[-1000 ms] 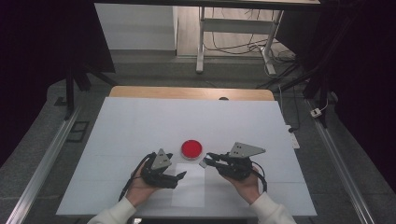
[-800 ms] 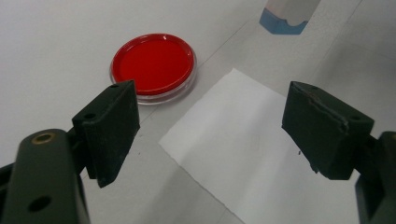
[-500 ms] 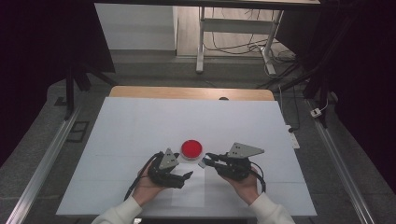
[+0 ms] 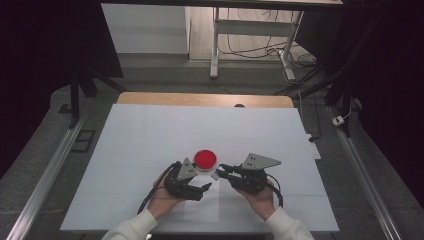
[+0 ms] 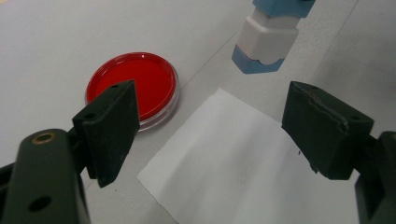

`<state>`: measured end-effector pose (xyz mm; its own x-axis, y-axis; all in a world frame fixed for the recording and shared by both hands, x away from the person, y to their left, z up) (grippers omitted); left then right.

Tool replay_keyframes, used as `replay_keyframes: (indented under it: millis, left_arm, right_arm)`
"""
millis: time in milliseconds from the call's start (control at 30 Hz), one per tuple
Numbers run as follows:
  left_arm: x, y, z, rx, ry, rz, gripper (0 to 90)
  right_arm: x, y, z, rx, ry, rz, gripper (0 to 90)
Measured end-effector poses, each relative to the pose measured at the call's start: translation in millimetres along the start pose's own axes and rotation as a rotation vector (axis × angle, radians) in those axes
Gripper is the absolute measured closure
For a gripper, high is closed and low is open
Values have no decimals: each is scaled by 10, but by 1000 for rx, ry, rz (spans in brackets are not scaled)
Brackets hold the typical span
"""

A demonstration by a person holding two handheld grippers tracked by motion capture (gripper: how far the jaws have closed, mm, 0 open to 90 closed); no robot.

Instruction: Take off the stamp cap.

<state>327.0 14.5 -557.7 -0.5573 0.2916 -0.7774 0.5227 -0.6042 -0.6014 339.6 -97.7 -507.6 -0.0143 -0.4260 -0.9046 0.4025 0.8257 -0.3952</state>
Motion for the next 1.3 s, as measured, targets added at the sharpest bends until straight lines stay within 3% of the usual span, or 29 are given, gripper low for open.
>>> replay_keyframes:
  millis: [800,1300]
  left_arm:
    - [-90,166,110,-19,29,11,217]
    - [-126,242,182,-46,75,29,314]
  right_arm:
    - [-18,15,-2,-4,66,32,750]
    - [-16,22,6,8,93,41,750]
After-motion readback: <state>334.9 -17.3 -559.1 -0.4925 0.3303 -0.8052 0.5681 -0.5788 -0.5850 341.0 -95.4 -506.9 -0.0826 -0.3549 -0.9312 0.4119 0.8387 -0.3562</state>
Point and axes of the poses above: each handheld gripper's, and its own axes: y roughly forward along the jaws, x roughly out of its underside, z roughly to its right, the point moved 9 cm from there along y, roughly forward along the jaws, and after that the axes turned 15 degrees about -y, right-handed, at the moved point
